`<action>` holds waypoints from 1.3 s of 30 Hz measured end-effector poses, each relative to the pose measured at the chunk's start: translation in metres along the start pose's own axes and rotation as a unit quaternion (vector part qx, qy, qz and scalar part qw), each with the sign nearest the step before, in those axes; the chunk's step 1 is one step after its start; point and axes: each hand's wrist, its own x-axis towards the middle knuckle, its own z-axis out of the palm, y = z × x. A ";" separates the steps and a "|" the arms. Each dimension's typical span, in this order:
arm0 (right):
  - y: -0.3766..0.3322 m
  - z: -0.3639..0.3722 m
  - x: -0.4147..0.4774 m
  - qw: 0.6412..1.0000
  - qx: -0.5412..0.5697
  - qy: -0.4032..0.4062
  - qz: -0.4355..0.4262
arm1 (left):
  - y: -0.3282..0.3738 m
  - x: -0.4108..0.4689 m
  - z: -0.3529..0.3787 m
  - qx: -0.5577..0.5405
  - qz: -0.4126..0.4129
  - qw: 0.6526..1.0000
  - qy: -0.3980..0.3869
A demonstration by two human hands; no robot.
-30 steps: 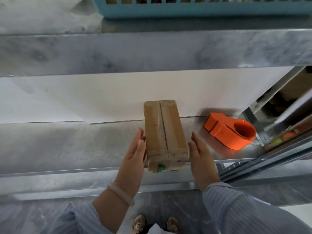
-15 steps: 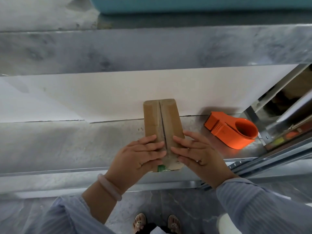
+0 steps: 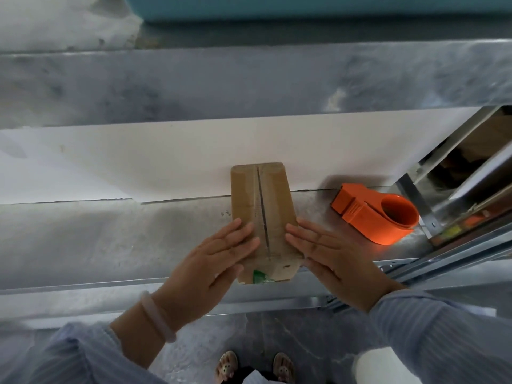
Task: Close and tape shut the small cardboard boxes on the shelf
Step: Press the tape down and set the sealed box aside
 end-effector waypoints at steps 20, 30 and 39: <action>-0.069 0.064 0.031 0.770 0.409 0.282 0.401 | 0.066 0.033 0.059 -0.492 -0.386 0.735 0.261; -0.071 0.070 0.033 0.802 0.323 0.301 0.401 | 0.057 0.032 0.069 -0.341 -0.333 0.832 0.284; -0.075 0.073 0.042 0.736 0.384 0.368 0.418 | 0.058 0.031 0.074 -0.370 -0.381 0.793 0.299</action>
